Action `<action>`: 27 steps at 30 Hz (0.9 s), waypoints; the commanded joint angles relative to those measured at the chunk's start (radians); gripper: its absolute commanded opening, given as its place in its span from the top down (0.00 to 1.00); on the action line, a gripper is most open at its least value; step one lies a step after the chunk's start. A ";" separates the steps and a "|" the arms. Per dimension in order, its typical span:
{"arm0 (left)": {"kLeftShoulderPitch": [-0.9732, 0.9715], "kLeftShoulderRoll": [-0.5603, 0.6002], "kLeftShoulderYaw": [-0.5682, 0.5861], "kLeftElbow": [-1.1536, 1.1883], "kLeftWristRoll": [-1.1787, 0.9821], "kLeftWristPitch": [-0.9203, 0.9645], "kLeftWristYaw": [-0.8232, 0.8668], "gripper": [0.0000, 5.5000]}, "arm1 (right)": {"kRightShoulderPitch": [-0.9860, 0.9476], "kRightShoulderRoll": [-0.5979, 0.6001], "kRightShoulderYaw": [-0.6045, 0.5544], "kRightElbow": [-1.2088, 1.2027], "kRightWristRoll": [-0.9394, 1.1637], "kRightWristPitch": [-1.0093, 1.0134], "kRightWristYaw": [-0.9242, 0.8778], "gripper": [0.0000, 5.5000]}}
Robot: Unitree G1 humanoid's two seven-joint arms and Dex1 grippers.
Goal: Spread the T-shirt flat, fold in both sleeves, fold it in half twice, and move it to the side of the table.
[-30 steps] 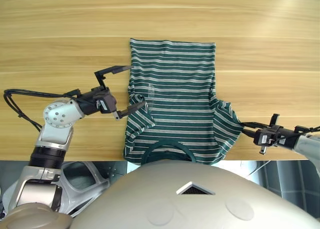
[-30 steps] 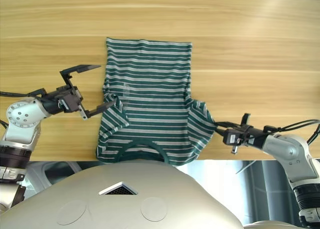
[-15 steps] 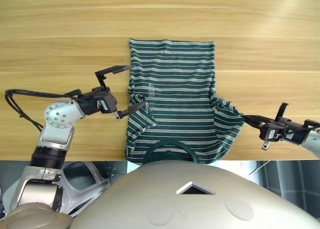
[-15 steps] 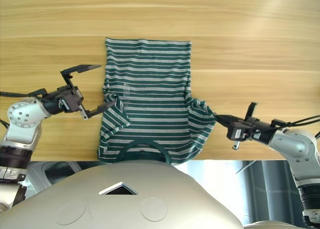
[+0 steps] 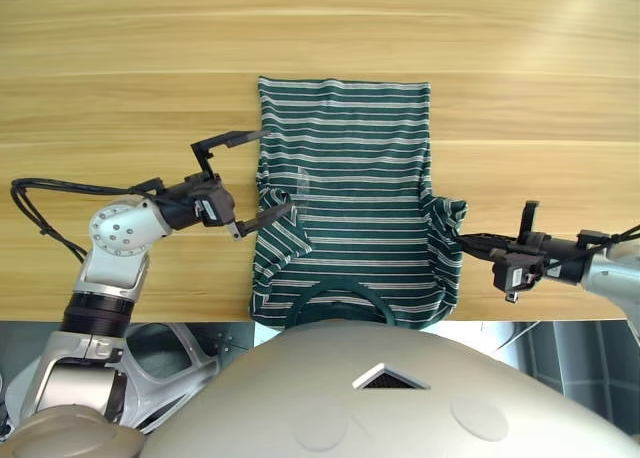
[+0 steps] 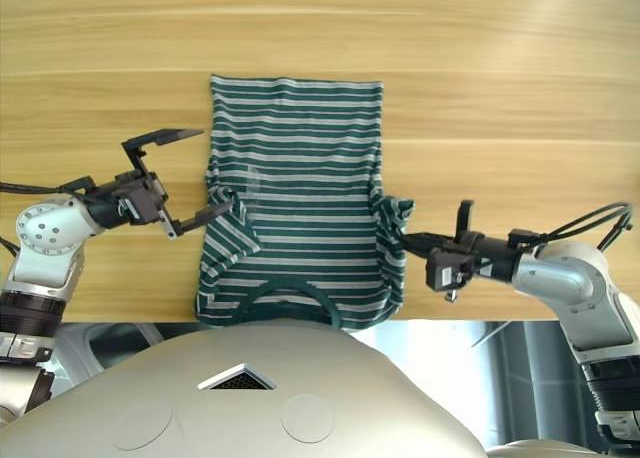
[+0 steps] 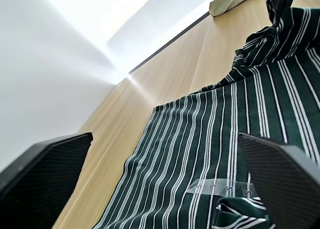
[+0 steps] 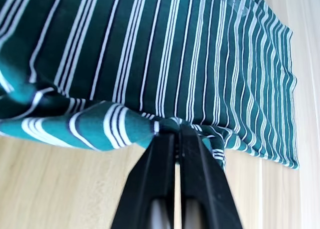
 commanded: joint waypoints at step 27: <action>0.004 0.001 0.001 -0.039 0.015 0.032 -0.015 0.02 | -0.317 0.094 0.358 -0.109 -0.141 0.178 0.136 0.99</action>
